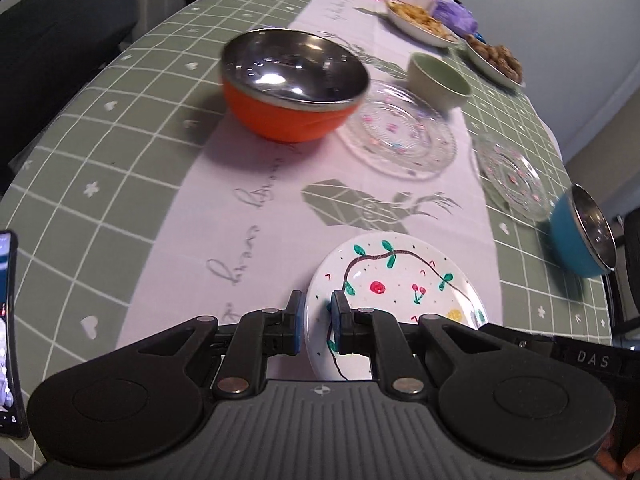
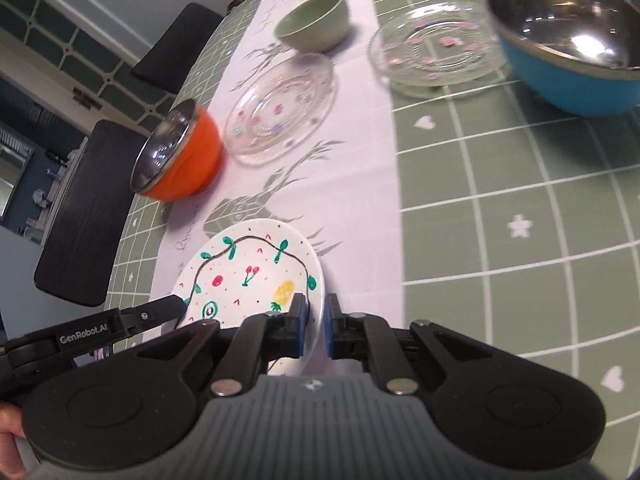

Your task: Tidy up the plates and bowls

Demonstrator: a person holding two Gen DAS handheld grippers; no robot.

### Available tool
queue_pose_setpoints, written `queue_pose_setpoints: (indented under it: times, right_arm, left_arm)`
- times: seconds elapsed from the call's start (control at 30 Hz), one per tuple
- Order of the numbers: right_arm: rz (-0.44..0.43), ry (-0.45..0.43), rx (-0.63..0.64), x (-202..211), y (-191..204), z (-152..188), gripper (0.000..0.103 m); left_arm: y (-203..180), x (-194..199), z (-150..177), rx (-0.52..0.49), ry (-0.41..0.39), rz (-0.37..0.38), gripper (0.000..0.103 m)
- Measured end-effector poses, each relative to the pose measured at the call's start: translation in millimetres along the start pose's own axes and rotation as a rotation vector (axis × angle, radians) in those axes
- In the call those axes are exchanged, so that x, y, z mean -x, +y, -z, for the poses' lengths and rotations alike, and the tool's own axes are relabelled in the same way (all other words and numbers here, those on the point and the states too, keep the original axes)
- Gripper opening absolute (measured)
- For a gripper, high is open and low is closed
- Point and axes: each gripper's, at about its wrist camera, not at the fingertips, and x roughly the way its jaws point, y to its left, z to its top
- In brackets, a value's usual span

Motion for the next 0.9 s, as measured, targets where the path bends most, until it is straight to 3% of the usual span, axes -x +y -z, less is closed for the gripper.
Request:
queue_pose_setpoints:
  times: [0.47,0.67,0.9]
  right_arm:
    - [-0.006,-0.003,0.099,-12.9,8.3,18.0,0.008]
    - [-0.019,-0.004,0.103,-13.2,6.8,17.8,0.009]
    - [-0.031,-0.007,0.121,-12.3,8.4,19.9,0.016]
  left_arm:
    - [12.2,0.7,13.2,0.016,-0.049,-0.033,0.016]
    - [14.3,-5.4,14.6,0.035,-0.014,-0.043,0.018]
    - [4.4,-5.2,18.1,-0.034,-0.042,-0.087,0.018]
